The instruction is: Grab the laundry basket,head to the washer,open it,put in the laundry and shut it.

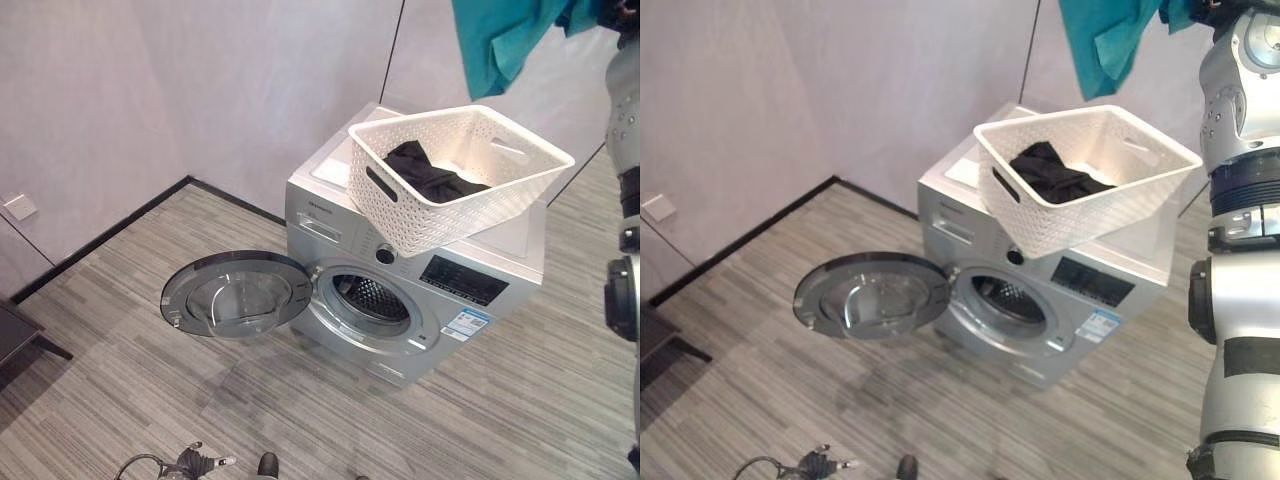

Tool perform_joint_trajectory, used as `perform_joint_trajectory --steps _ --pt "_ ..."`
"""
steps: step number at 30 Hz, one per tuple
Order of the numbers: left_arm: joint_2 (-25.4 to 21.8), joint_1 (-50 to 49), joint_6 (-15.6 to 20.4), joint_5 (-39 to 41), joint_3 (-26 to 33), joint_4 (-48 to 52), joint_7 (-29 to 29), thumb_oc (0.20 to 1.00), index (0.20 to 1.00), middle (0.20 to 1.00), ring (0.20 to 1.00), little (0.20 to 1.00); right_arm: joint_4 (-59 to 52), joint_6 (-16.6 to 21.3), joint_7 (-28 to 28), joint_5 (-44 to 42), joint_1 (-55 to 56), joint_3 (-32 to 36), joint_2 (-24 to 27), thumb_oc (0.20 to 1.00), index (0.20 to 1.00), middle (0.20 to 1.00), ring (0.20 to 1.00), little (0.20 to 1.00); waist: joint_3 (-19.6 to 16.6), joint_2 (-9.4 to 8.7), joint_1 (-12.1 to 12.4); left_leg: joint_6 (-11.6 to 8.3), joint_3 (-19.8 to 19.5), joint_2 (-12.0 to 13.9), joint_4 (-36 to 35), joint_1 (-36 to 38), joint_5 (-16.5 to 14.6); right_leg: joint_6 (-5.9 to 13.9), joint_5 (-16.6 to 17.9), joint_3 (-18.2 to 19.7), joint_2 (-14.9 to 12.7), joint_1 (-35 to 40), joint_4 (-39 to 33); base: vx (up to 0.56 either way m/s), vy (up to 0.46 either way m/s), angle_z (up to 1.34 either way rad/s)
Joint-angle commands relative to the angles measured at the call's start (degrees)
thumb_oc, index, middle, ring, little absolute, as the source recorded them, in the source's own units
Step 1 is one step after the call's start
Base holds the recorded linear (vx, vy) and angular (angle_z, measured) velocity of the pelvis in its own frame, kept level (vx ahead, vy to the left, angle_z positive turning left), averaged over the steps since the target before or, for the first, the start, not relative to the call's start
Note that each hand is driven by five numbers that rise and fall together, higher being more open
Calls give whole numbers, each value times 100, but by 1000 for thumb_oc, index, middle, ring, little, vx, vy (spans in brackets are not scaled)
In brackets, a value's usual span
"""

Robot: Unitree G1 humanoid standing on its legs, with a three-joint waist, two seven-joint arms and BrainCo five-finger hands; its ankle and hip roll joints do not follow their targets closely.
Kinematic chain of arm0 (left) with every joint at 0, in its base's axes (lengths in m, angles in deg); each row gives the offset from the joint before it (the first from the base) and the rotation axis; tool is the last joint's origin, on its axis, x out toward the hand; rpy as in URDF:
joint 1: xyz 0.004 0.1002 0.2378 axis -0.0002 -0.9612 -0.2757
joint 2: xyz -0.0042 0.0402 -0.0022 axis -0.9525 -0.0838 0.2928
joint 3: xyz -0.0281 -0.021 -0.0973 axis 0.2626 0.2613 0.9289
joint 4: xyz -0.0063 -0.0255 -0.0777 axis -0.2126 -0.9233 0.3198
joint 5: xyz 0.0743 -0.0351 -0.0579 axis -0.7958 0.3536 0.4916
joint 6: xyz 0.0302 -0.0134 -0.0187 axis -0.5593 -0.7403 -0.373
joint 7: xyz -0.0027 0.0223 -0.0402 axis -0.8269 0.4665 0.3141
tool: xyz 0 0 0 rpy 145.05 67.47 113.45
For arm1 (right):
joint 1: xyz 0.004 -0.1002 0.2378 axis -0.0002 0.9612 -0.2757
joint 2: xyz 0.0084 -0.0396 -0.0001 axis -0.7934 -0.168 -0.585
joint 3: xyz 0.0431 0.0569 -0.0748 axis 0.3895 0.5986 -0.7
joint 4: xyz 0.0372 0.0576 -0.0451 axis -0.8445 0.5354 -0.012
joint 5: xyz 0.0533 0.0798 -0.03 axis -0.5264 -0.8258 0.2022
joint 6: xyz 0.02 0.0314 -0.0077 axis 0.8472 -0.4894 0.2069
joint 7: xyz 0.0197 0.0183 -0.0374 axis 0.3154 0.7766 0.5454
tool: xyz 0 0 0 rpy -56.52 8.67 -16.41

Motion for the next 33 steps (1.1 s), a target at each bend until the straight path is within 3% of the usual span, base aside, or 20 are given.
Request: perform_joint_trajectory --steps 1,3,6,7,10,18,23,33 --pt "112 248 -39 162 61 -193 -109 1000 1000 1000 1000 1000 -866 622 -28 -293 399 95 -278 200 200 200 200 200 -129 -113 -28 -47 226 -212 6 18 53 248 229 136 -93 277 -6 2 -20 -7" --pt "149 234 -61 127 68 -201 -108 1000 1000 1000 1000 1000 -1231 630 18 -266 766 203 -442 200 200 200 200 200 -135 -88 -41 -36 240 -212 6 65 44 232 206 151 -85 313 2 0 0 0" --pt "308 123 -177 -80 179 -285 -123 1000 1000 1000 1000 1000 -2620 785 222 -457 2339 511 -1259 200 200 200 200 200 -123 30 -86 -2 290 -215 6 213 19 189 153 161 -73 419 30 0 0 0" --pt "301 99 -177 -85 177 -286 -124 1000 1000 1000 1000 1000 -2680 767 214 -443 2403 525 -1279 200 200 200 200 200 -138 23 -89 -2 290 -214 6 224 16 189 152 160 -71 430 29 -14 -4 -7" --pt "373 -25 -269 -189 483 -359 -38 1000 1000 1000 1000 1000 -3871 697 704 -778 3944 489 -1868 200 200 200 200 200 -129 120 -135 21 329 -211 6 294 9 168 133 191 -67 463 42 -20 -6 -6" --pt "397 -186 -239 -647 884 -477 100 1000 1000 1000 1000 1000 -5173 331 1650 -1179 6449 503 -2204 200 200 200 200 200 -103 237 -267 42 381 -196 6 351 10 158 124 183 -79 480 66 -15 -3 -4" --pt "422 -293 -180 -803 1012 -528 125 1000 1000 1000 1000 1000 -5302 73 2252 -1716 7758 367 -2417 200 200 200 200 200 -78 263 -384 45 409 -204 6 351 -4 173 146 194 -104 455 69 0 0 0" --pt "397 -421 -169 -834 1211 -578 246 1000 1000 1000 1000 1000 -3811 -659 2793 -2353 9001 -183 -2667 200 200 200 200 200 23 303 -483 54 450 -213 6 361 -19 200 152 246 -129 406 115 -8 2 -6"
